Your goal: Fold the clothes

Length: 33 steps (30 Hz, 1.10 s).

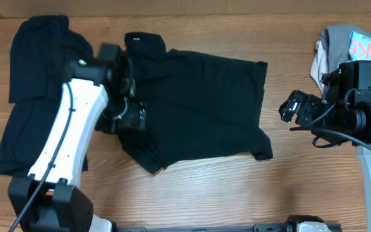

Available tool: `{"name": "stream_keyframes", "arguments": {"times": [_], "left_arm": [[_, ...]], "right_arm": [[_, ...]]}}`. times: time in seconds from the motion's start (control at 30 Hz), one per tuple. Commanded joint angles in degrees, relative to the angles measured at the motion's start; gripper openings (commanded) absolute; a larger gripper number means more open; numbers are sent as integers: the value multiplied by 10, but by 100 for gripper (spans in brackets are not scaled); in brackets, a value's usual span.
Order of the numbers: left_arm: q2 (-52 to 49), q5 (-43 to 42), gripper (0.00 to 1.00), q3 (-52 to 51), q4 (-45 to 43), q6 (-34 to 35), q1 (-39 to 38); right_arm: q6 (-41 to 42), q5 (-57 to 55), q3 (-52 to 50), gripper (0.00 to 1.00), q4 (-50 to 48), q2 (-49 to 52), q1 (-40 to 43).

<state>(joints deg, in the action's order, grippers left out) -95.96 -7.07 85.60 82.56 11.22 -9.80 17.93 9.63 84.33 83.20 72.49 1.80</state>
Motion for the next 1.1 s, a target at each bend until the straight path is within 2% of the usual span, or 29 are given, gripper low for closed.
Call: {"name": "stream_keyframes", "arguments": {"times": [0.0, 0.2, 0.37, 0.63, 0.7, 0.77, 0.87, 1.0, 1.07], "left_arm": [[11, -10, 83, -88, -52, 7, -4], [12, 2, 79, -189, -161, -10, -4], [12, 31, 80, -262, -238, -7, -1], [12, 45, 79, -293, -271, 20, 16], [12, 62, 75, -293, -275, 41, 16], [11, 66, 67, -295, -287, 58, 16], [11, 64, 44, -303, -300, 89, 15], [11, 64, 27, -313, -298, 116, 15], [11, 64, 12, -315, -292, 123, 15]], "right_arm": [[-3, -10, 12, 100, -2, 5, 2], [-4, -11, 12, 100, -3, 12, 2], [-12, -10, 12, 100, -6, 13, 2], [-16, -10, 12, 100, -6, 13, 2], [-16, -10, 12, 100, -6, 13, 2], [-16, -10, 12, 100, -7, 13, 2], [-16, -10, 12, 100, -8, 13, 2], [-16, -10, 12, 100, -10, 13, 2], [-16, -10, 12, 100, -12, 13, 2]]}}
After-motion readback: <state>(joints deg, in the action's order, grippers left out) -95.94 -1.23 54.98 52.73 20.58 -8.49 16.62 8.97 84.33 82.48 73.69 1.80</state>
